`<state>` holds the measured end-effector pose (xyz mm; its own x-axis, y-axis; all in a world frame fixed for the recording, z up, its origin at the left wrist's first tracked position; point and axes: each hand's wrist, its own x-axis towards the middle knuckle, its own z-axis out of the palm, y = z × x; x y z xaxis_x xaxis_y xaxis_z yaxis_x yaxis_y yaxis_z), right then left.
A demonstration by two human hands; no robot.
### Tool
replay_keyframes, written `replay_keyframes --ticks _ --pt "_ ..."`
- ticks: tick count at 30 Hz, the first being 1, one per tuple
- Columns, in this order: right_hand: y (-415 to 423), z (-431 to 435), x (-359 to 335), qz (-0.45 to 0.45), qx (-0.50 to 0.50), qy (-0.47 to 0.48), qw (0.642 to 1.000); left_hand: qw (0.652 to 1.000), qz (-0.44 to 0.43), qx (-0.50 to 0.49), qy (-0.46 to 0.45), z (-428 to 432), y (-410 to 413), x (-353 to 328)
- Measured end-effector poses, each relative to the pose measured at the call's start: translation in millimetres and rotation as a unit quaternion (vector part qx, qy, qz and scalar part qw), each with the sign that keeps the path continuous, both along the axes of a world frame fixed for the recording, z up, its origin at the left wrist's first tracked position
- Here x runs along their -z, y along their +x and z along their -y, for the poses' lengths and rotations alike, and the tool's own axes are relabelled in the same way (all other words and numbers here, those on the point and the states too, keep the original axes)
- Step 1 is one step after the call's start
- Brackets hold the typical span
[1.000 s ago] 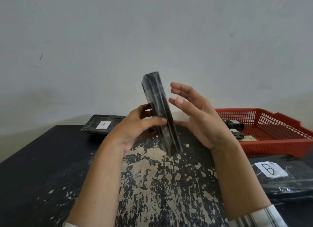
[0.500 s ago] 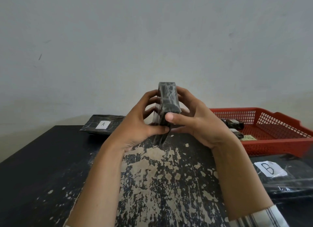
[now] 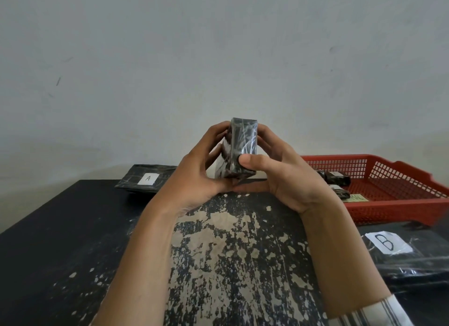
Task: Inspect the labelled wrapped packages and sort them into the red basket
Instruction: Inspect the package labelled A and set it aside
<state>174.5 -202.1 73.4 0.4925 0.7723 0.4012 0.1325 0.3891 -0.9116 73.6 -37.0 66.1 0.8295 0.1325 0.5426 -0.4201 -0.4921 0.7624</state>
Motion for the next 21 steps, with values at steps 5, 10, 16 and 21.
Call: replay_keyframes --ticks 5,10,16,21 --pt "-1.5 -1.1 -0.8 -0.005 0.015 0.005 1.0 0.999 -0.013 0.03 0.009 3.2 -0.7 -3.3" --pt "-3.8 0.4 -2.9 -0.001 0.027 0.015 1.0 0.996 -0.015 0.071 -0.042 6.9 -6.7 -6.9" --pt "-6.2 2.7 -5.3 -0.006 0.032 0.013 0.999 0.997 0.006 0.053 -0.055 9.2 -3.4 -3.8" --pt "-4.3 1.2 -4.9 -0.024 0.05 0.005 0.998 0.997 0.011 0.048 -0.054 9.9 0.9 -0.8"
